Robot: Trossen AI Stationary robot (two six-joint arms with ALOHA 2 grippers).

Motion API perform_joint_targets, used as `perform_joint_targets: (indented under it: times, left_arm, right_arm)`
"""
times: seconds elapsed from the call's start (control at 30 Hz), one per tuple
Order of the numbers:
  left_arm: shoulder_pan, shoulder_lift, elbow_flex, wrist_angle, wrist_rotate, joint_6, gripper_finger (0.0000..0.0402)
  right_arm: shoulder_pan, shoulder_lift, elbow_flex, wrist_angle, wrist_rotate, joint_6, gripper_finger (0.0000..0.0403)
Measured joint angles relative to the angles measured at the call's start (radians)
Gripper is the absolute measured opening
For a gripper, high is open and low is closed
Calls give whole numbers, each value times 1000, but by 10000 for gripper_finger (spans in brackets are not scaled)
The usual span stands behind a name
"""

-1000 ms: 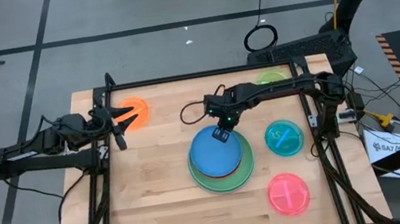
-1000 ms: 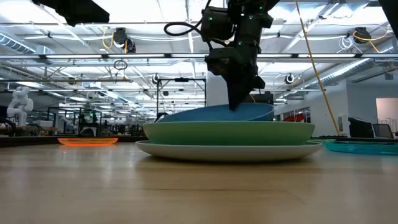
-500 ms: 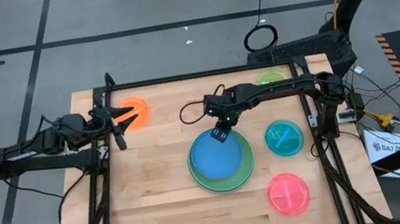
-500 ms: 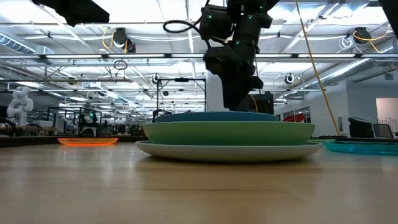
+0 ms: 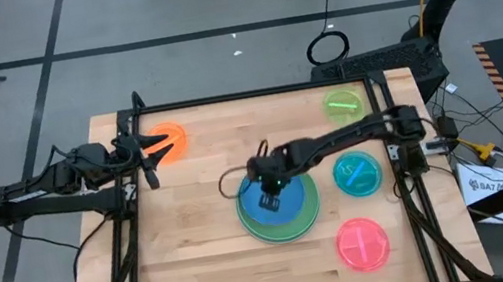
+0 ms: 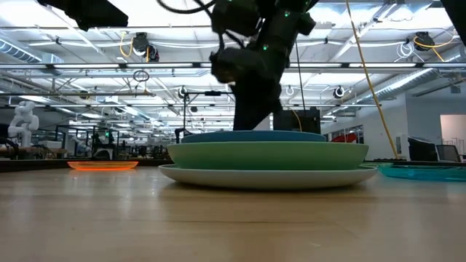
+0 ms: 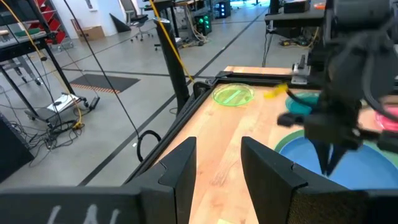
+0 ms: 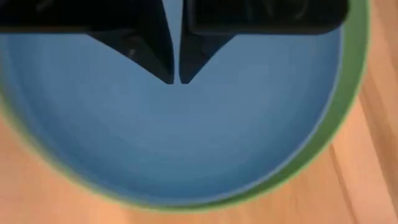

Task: Stack plastic plates
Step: Stack the dark blue plate on top of the dark orange plate

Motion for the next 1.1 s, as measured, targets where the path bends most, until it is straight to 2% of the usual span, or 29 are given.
perform_joint_targets:
  times: [0.23, 0.57, 1.1]
  left_arm:
    - [-1, 0, 0, 0, 0, -1, 133]
    - [-1, 0, 0, 0, 0, -2, 133]
    - [-1, 0, 0, -1, 0, -3, 133]
  right_arm:
    - [16, 49, 0, -21, 19, -57, 7]
    - [28, 49, 1, -127, 12, -77, 3]
    - [47, 36, 1, -160, -13, -121, 1]
